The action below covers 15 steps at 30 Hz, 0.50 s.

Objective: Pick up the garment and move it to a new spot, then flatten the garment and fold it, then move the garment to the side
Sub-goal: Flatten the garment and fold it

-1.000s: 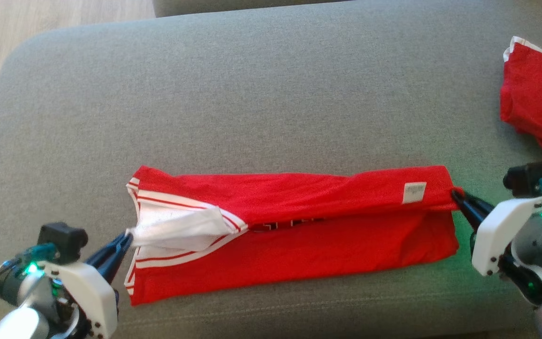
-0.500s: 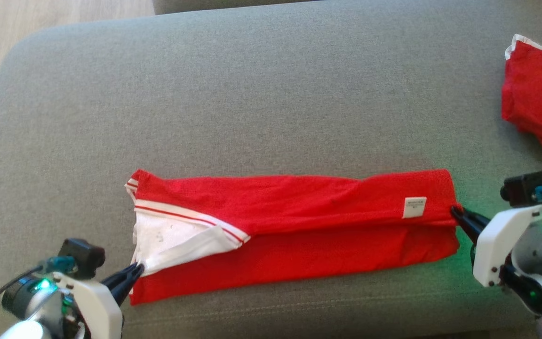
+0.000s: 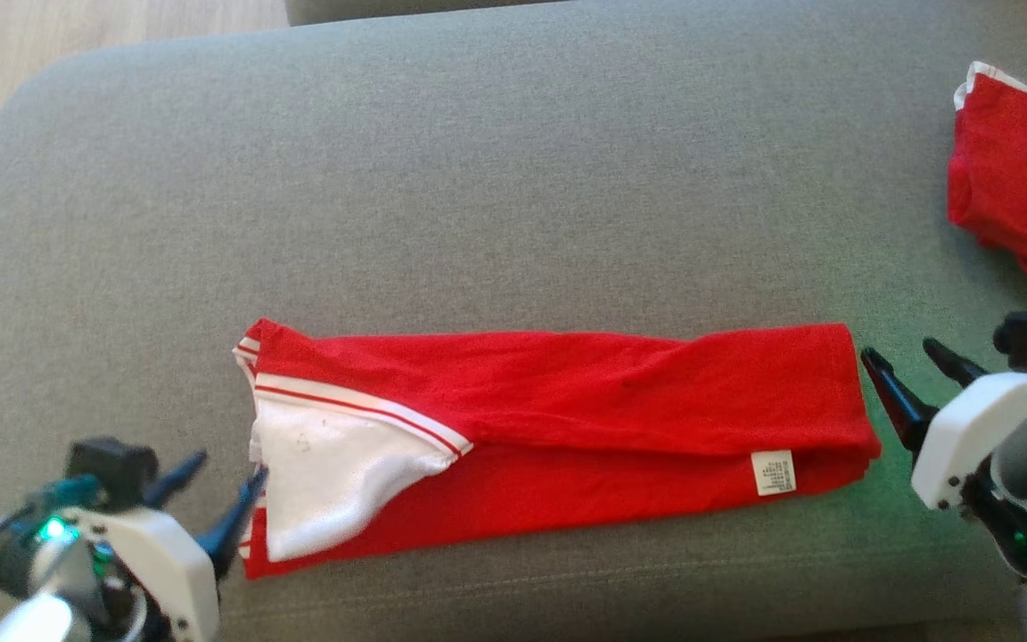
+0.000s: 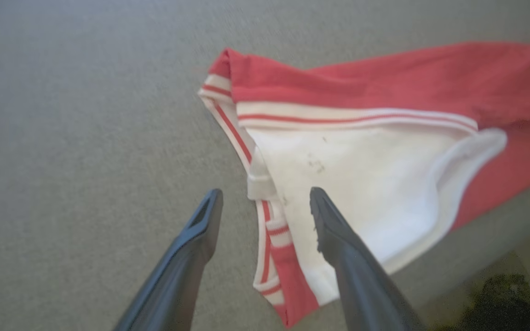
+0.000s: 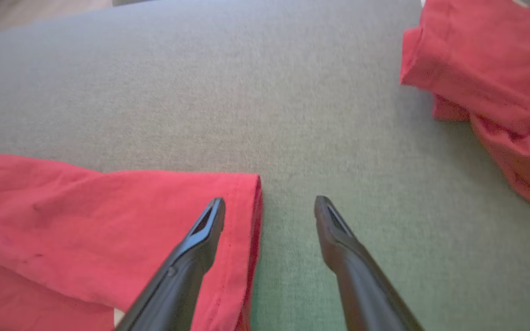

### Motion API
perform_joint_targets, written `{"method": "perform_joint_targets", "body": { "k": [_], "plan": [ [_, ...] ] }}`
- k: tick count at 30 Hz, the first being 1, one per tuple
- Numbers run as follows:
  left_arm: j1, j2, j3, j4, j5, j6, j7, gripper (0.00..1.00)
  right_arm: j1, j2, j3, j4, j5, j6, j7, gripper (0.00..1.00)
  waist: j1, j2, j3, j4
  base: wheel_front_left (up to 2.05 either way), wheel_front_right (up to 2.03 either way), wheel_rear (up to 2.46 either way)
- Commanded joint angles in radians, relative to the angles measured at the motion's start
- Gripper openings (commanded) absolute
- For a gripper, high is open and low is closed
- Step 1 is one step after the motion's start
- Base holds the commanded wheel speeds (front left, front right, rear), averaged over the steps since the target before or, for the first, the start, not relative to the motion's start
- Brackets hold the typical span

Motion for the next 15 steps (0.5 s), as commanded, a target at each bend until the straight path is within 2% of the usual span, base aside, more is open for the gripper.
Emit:
{"method": "perform_joint_targets", "body": {
  "k": [1, 5, 7, 10, 15],
  "plan": [
    [-0.063, 0.026, 0.059, -0.021, 0.006, 0.007, -0.018, 1.00, -0.039, -0.011, 0.011, -0.038, -0.008, 0.000, -0.013, 1.00, 0.0000, 0.0000, -0.001, 0.000, 0.00, 0.00, 0.00],
    [-0.092, -0.027, 0.121, -0.020, 0.008, 0.061, -0.143, 1.00, -0.061, 0.020, 0.009, -0.046, -0.036, 0.000, -0.110, 1.00, 0.0000, 0.0000, -0.008, 0.001, 0.00, 0.00, 0.00],
    [-0.107, -0.084, 0.176, -0.023, -0.009, 0.097, -0.254, 1.00, -0.081, 0.052, -0.004, -0.056, -0.039, 0.000, -0.203, 1.00, 0.0000, 0.0000, -0.013, -0.002, 0.00, 0.00, 0.00],
    [-0.115, -0.137, 0.223, -0.024, -0.016, 0.127, -0.360, 1.00, -0.088, 0.090, -0.012, -0.066, -0.032, 0.000, -0.303, 1.00, 0.0000, 0.0000, -0.022, -0.006, 0.00, 0.00, 0.00],
    [-0.113, -0.257, 0.326, -0.045, -0.017, 0.151, -0.419, 1.00, -0.062, 0.113, 0.035, -0.099, 0.036, 0.000, -0.491, 1.00, 0.0000, 0.0000, -0.042, -0.008, 0.00, 0.00, 0.00]
  ]
}}
